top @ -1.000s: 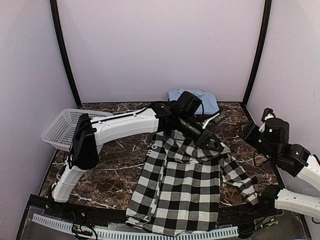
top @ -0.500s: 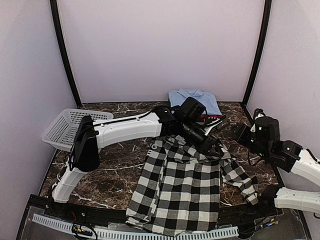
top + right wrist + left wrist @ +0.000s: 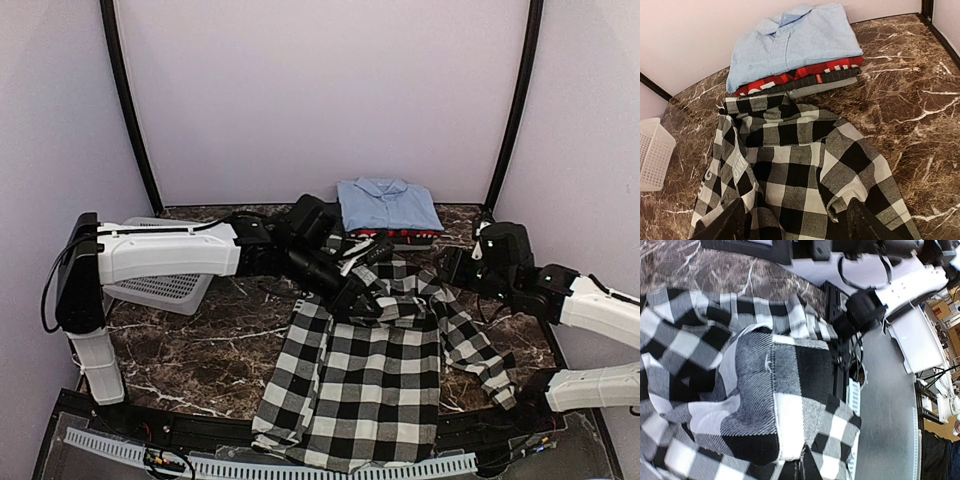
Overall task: Fold and stack the long sleeve shirts
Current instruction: Place the sleeve of the 1/3-folded shirt.
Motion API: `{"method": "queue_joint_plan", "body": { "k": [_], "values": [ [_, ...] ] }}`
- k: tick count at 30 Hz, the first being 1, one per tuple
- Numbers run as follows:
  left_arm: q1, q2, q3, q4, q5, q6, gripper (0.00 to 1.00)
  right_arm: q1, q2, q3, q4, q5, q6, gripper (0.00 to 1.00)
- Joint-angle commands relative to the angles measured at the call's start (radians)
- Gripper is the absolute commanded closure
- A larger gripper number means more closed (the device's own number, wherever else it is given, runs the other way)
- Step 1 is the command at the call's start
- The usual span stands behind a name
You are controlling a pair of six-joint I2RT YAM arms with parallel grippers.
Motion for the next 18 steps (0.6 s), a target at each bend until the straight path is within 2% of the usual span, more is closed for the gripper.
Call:
{"method": "queue_joint_plan", "body": {
  "k": [1,7,18],
  "values": [
    [0.001,-0.140,-0.179,0.021,-0.018,-0.012,1.00,-0.006,0.067,0.039,0.086,-0.106,-0.055,0.33],
    [0.001,-0.276,-0.390,-0.048,-0.069,-0.030,1.00,-0.004,0.196,0.078,0.126,-0.212,-0.086,0.33],
    [0.009,-0.435,-0.591,-0.146,-0.160,-0.070,1.00,0.037,0.344,0.118,0.150,-0.301,-0.127,0.34]
  ]
}}
